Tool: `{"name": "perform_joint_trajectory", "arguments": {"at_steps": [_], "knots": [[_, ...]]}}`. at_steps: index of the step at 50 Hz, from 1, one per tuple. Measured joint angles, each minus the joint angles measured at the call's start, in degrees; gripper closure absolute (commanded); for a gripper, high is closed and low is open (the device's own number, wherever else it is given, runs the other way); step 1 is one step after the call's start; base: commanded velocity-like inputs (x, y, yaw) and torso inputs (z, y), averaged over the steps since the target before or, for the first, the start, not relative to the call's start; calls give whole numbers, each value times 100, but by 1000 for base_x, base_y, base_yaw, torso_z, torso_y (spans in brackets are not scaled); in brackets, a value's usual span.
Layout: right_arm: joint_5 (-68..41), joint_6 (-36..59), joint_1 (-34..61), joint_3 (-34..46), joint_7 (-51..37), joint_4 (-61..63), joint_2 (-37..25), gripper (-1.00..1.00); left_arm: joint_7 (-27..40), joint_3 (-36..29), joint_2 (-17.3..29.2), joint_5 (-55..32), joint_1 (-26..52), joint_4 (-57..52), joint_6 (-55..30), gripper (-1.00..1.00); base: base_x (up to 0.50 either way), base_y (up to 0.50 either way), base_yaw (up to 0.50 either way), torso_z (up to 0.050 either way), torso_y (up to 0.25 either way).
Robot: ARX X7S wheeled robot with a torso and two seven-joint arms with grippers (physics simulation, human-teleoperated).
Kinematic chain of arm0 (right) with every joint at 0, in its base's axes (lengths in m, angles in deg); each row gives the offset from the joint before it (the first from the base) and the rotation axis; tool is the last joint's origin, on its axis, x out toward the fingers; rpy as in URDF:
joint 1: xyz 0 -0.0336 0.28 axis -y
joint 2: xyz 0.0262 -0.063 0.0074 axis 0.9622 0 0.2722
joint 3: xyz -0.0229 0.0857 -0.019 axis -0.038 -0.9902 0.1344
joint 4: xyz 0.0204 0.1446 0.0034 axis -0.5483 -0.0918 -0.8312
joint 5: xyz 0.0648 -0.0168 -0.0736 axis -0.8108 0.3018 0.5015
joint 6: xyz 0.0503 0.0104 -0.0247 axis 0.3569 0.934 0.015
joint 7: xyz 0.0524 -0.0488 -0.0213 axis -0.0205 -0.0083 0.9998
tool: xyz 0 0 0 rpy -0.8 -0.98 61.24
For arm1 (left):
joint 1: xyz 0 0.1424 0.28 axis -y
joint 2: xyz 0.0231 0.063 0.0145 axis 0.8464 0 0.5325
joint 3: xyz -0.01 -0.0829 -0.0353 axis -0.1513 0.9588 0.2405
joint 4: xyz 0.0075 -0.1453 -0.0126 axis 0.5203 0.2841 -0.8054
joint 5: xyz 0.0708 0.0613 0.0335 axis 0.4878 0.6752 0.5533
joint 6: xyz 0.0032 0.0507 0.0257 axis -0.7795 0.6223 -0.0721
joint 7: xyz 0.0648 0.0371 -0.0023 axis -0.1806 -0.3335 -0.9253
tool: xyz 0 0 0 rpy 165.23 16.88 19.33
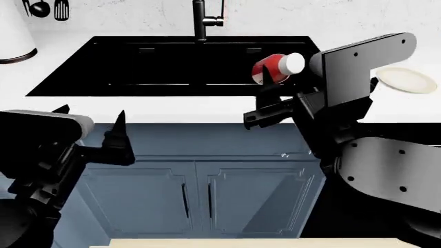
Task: Pick the chicken breast from the plate and place it on the cutting board. Then pick the condiment bottle from the cabinet and place it next to the cutting board.
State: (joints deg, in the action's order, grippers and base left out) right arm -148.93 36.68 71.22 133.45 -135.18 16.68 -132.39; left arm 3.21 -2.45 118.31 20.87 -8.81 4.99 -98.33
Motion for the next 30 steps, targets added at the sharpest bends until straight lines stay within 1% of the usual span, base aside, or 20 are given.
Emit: {"name": "perform_joint_trajectory", "arguments": {"at_steps": [8, 30], "knots": [[164, 11, -228, 114, -371, 373, -197, 100, 56, -120, -145, 164, -48, -16, 72, -100, 0, -34, 0, 0, 0], [387, -302, -643, 130, -607, 552, -265, 100, 42, -365, -357, 395, -56, 17, 180, -100, 0, -500, 0, 0, 0]]}}
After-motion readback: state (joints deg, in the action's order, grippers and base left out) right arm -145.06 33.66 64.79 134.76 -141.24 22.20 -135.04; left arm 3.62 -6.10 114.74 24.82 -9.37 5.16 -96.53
